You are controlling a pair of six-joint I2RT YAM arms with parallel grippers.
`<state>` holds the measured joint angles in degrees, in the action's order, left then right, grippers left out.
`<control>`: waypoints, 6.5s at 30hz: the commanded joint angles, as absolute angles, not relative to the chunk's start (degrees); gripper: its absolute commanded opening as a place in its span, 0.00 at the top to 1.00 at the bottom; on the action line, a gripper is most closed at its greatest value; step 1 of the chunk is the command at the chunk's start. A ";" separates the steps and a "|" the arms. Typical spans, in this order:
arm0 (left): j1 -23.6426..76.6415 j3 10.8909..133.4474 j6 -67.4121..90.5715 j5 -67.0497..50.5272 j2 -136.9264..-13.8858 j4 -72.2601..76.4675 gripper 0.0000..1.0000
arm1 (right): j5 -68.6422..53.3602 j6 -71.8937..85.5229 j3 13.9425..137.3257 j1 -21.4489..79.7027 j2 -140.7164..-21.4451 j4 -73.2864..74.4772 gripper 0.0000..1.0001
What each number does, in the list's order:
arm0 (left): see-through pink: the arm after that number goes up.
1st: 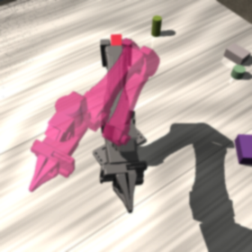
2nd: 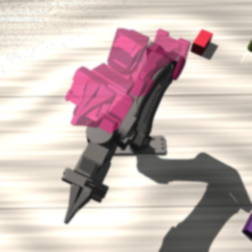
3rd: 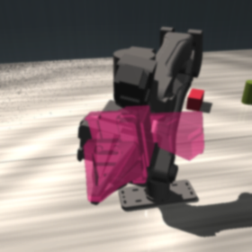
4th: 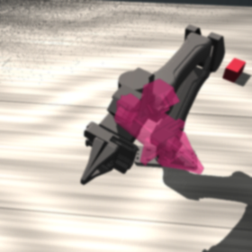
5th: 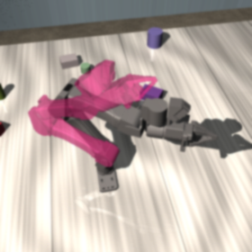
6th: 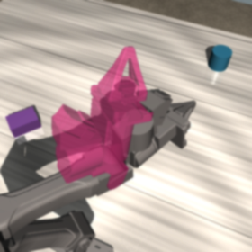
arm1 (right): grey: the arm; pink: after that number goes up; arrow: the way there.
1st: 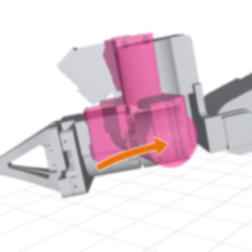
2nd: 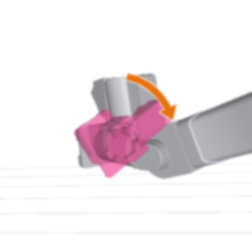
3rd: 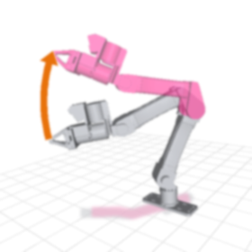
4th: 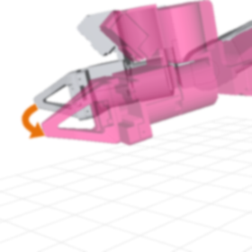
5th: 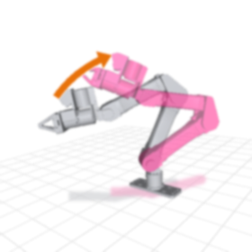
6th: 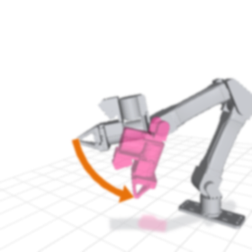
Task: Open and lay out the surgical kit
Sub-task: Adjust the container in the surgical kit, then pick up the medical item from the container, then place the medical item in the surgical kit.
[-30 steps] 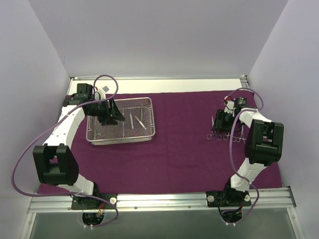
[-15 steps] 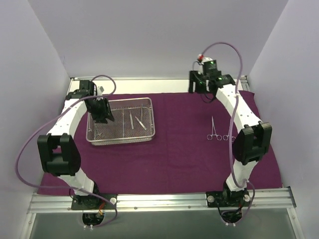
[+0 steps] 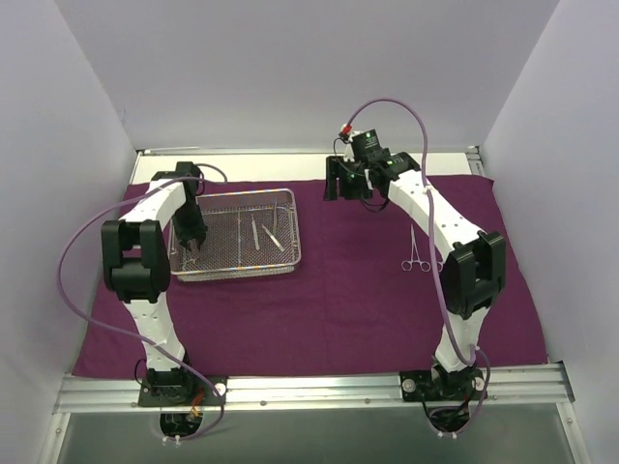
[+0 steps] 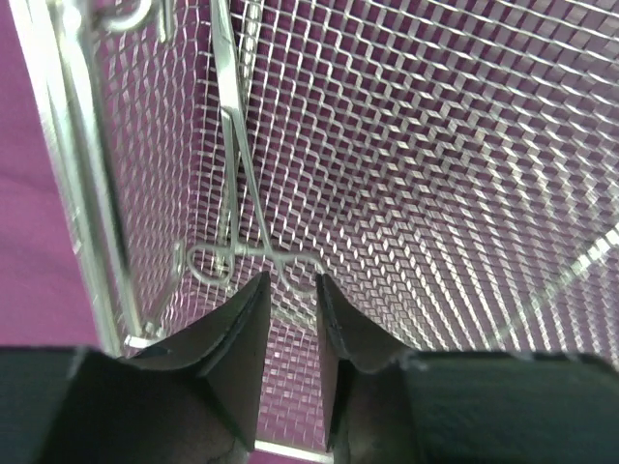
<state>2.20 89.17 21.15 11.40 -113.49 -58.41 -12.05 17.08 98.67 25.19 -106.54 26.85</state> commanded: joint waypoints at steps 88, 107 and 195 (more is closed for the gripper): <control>-2.11 96.58 18.02 2.29 -122.53 -61.08 0.98 | -14.77 16.43 98.26 24.26 -104.06 26.81 0.42; 6.67 113.02 23.81 1.58 -115.66 -70.40 0.98 | -7.39 20.56 101.95 24.08 -104.50 29.62 0.50; 7.30 82.18 20.48 -19.95 -87.71 -45.00 0.45 | -42.28 -3.77 72.34 -3.25 -101.86 41.40 1.00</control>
